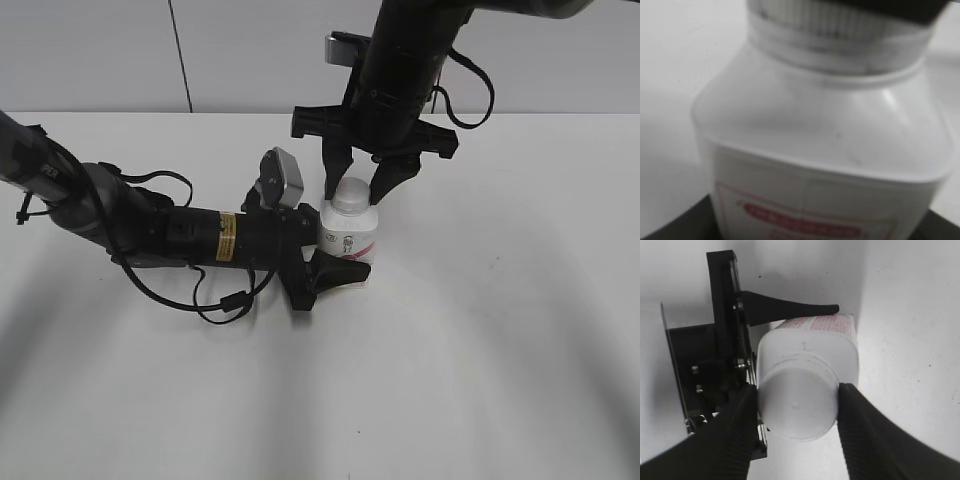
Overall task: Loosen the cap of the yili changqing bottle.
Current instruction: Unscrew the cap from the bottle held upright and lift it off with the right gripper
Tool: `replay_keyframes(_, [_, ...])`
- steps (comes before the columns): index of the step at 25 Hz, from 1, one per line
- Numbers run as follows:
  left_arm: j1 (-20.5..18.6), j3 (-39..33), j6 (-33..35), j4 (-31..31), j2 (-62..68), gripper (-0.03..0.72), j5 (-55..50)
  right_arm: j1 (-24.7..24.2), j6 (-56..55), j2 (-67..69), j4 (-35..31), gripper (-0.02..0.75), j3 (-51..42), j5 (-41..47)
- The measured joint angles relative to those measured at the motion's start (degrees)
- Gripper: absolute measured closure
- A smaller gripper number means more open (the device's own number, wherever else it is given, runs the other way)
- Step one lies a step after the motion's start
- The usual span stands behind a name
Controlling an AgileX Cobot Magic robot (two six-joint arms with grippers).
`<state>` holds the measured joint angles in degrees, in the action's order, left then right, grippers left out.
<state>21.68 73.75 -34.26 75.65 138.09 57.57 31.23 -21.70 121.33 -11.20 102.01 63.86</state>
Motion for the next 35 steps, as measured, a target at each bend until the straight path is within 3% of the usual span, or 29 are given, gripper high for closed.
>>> replay_keyframes(5, [0.00,0.00,0.00,0.00,0.00,0.264,0.00,0.00,1.34,0.00,-0.24,0.349,0.00,0.00])
replay_keyframes(27, [-0.06,0.11,0.84,0.76,0.00,0.270,0.26,-0.07,55.12,0.00,-1.06,0.351,0.29,2.00])
replay_keyframes(35, [-0.06,0.22,0.33,0.81,0.00,0.270,0.14,0.18,61.85,0.00,1.34,0.351,0.59,2.06])
